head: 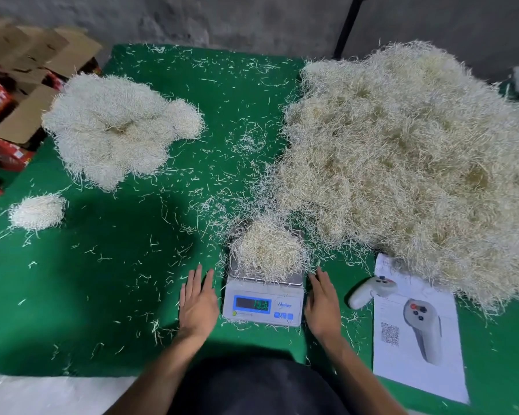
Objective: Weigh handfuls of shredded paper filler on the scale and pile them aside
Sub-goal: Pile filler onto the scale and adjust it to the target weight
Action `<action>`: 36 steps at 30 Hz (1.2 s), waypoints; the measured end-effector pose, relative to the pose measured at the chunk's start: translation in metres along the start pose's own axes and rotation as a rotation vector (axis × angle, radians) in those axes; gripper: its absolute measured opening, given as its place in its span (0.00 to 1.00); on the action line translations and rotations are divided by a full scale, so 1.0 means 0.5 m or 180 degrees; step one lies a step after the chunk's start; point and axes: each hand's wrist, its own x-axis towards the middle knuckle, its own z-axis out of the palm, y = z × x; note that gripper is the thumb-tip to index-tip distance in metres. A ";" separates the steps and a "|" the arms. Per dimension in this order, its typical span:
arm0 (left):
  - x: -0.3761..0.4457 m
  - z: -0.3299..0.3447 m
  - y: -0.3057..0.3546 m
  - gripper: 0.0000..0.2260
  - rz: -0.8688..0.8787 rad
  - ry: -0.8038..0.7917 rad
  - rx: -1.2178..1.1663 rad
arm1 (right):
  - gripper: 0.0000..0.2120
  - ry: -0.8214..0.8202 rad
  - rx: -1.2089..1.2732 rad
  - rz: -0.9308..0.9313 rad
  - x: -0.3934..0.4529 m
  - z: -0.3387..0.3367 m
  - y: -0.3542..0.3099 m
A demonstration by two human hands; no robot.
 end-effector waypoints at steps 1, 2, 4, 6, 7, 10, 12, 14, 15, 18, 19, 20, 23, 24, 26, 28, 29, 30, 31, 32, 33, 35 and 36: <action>-0.012 0.006 0.002 0.27 0.0006 0.0004 -0.0044 | 0.24 0.0025 0.0059 0.0075 -0.004 0.004 -0.004; -0.019 0.009 0.002 0.28 -0.0002 0.0011 -0.0070 | 0.24 0.0057 0.0124 0.0131 -0.006 0.006 -0.008; -0.021 0.008 0.003 0.28 -0.0039 0.0003 -0.0084 | 0.24 0.0128 0.0223 0.0168 -0.011 0.009 -0.011; -0.020 0.004 0.006 0.27 -0.0079 -0.0001 -0.0135 | 0.24 0.0168 0.0288 0.0183 -0.013 0.008 -0.012; -0.020 0.003 0.008 0.26 -0.0089 0.0001 -0.0189 | 0.24 0.0183 0.0321 0.0198 -0.012 0.007 -0.012; -0.019 0.001 0.009 0.26 -0.0126 0.0027 -0.0359 | 0.23 0.0176 0.0415 0.0256 -0.008 0.005 -0.016; -0.019 0.000 0.008 0.25 -0.0144 0.0041 -0.0453 | 0.22 0.0158 0.0495 0.0260 -0.003 -0.001 -0.013; -0.019 -0.001 0.007 0.25 -0.0166 0.0063 -0.0502 | 0.22 0.0118 0.0530 0.0257 0.000 -0.007 -0.009; -0.019 -0.002 0.006 0.25 -0.0170 0.0070 -0.0523 | 0.22 0.0104 0.0549 0.0252 0.000 -0.009 -0.009; -0.019 -0.001 0.007 0.25 -0.0176 0.0078 -0.0541 | 0.22 0.0075 0.0607 0.0270 -0.001 -0.012 -0.008; -0.019 -0.001 0.007 0.24 -0.0181 0.0084 -0.0544 | 0.21 0.0064 0.0609 0.0286 -0.001 -0.012 -0.009; -0.019 0.000 0.007 0.24 -0.0186 0.0087 -0.0551 | 0.21 0.0050 0.0602 0.0299 -0.002 -0.012 -0.009; -0.018 0.000 0.005 0.24 -0.0185 0.0113 -0.0583 | 0.21 0.0061 0.0591 0.0285 -0.002 -0.011 -0.009; -0.018 0.000 0.004 0.24 -0.0185 0.0120 -0.0589 | 0.21 0.0073 0.0591 0.0280 -0.001 -0.011 -0.009; -0.017 0.000 0.006 0.24 -0.0188 0.0132 -0.0599 | 0.21 0.0079 0.0609 0.0287 -0.002 -0.011 -0.008; -0.014 -0.004 0.012 0.24 -0.0245 0.0131 -0.0622 | 0.21 0.0049 0.0626 0.0308 -0.002 -0.012 -0.008; -0.008 -0.011 0.016 0.23 -0.0321 0.0135 -0.0635 | 0.20 0.0025 0.0651 0.0339 0.002 -0.014 -0.010; 0.000 -0.022 0.023 0.23 -0.0418 0.0171 -0.0646 | 0.19 0.0020 0.0738 0.0420 0.008 -0.020 -0.014; 0.011 -0.038 0.032 0.22 -0.0502 0.0279 -0.0662 | 0.17 0.0099 0.0918 0.0529 0.017 -0.030 -0.018; 0.026 -0.058 0.043 0.20 -0.0542 0.0477 -0.0694 | 0.15 0.0284 0.1129 0.0655 0.028 -0.044 -0.024; 0.043 -0.081 0.057 0.18 -0.0534 0.0726 -0.0771 | 0.14 0.0533 0.1304 0.0736 0.042 -0.063 -0.034; 0.075 -0.130 0.100 0.17 -0.0366 0.1042 -0.1054 | 0.09 0.0844 0.1555 0.0712 0.067 -0.105 -0.063; 0.088 -0.150 0.126 0.18 -0.0227 0.1002 -0.1259 | 0.07 0.0836 0.1681 0.0606 0.079 -0.125 -0.083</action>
